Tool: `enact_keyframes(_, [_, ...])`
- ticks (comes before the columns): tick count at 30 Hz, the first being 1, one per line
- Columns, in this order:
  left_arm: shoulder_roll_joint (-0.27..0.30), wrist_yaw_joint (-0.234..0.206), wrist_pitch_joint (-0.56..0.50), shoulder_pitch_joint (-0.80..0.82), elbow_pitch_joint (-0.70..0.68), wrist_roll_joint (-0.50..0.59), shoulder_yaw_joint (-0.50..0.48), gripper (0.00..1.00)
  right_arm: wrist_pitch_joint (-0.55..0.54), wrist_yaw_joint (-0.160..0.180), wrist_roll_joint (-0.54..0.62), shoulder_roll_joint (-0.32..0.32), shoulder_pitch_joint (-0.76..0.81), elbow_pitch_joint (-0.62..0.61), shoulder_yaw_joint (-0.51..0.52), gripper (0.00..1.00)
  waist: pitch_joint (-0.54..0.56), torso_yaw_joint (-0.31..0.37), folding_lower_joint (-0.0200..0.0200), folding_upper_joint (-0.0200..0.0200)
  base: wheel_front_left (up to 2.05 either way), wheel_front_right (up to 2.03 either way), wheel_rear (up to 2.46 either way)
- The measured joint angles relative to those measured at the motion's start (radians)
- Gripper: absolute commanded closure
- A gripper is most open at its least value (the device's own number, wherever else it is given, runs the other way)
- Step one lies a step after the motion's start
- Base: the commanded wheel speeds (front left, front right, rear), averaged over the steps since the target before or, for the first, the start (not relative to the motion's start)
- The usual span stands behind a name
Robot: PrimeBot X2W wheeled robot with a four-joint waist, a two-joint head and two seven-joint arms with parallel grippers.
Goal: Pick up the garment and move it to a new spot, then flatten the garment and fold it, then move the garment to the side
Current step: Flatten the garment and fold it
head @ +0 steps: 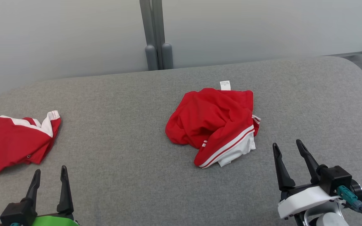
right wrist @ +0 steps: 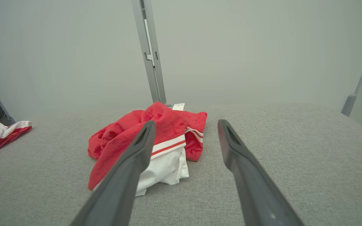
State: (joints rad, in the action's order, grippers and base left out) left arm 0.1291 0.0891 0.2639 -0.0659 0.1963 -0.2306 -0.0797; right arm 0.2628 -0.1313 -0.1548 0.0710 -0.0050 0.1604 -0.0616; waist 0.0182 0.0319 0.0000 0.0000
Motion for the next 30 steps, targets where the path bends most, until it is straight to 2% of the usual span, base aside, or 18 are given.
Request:
enact_keyframes(12, [-0.004, 0.025, 0.000, 0.000, -0.002, 0.015, -0.008, 0.00, 0.000, 0.000, 0.000, -0.001, 0.002, 0.006, 0.000, 0.00, 0.000, -0.004, 0.0000, 0.0000, 0.00, 0.00, 0.00])
enact_keyframes(30, [-0.017, 0.035, 0.000, 0.002, 0.000, 0.026, -0.016, 0.00, 0.000, 0.000, 0.000, 0.002, -0.007, 0.028, 0.004, 0.00, -0.006, -0.010, 0.0000, 0.0000, 0.00, 0.00, 0.00])
